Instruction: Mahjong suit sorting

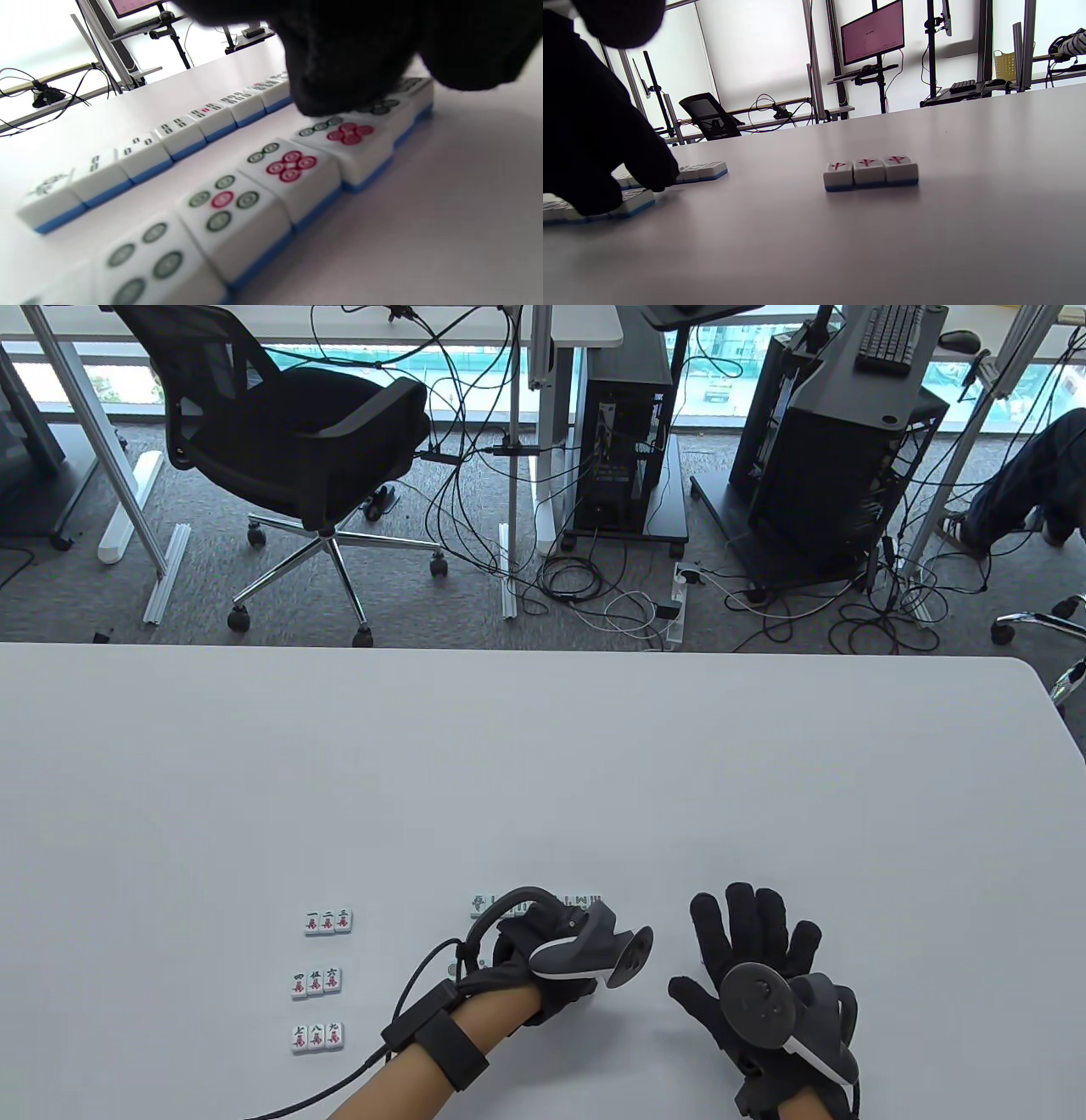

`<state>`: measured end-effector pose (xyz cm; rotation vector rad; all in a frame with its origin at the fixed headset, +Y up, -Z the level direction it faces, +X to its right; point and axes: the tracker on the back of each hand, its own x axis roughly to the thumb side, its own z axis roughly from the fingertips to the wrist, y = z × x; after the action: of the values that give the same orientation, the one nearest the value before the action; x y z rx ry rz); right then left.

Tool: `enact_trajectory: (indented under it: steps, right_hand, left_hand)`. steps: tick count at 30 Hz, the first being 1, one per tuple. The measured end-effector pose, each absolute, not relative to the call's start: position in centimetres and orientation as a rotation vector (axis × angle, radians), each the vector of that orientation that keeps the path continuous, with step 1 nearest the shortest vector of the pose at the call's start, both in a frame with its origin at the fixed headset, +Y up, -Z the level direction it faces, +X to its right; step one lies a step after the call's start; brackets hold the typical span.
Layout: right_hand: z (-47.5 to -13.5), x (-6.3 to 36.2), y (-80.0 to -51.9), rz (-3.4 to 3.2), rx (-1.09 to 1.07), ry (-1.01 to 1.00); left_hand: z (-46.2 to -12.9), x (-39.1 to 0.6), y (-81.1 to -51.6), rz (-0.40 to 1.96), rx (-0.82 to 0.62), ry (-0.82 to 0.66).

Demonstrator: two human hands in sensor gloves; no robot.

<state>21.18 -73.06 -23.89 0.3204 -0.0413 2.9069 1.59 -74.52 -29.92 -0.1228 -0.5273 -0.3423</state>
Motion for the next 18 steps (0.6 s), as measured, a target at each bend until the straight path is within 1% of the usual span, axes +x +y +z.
enact_trajectory:
  steps: [3,7,12,18]
  right_hand:
    - [-23.9,21.2,-73.1,2.91,0.319,-0.043]
    - [-23.9,21.2,-73.1,2.914,0.318,-0.04]
    - [-23.9,21.3,-73.0,2.921,0.31,-0.044]
    - [-23.9,21.3,-73.0,2.935,0.297,-0.038]
  left_hand:
    - [-29.7,-0.5,-73.2,-0.334,-0.05,-0.494]
    - [-29.7,-4.4,-72.0,-0.319,-0.036,-0.45]
    - [-29.6,-10.8,-70.8,-0.322,-0.018,-0.323]
    - [-29.6,-18.5,-70.5,-0.331,-0.058,-0.147]
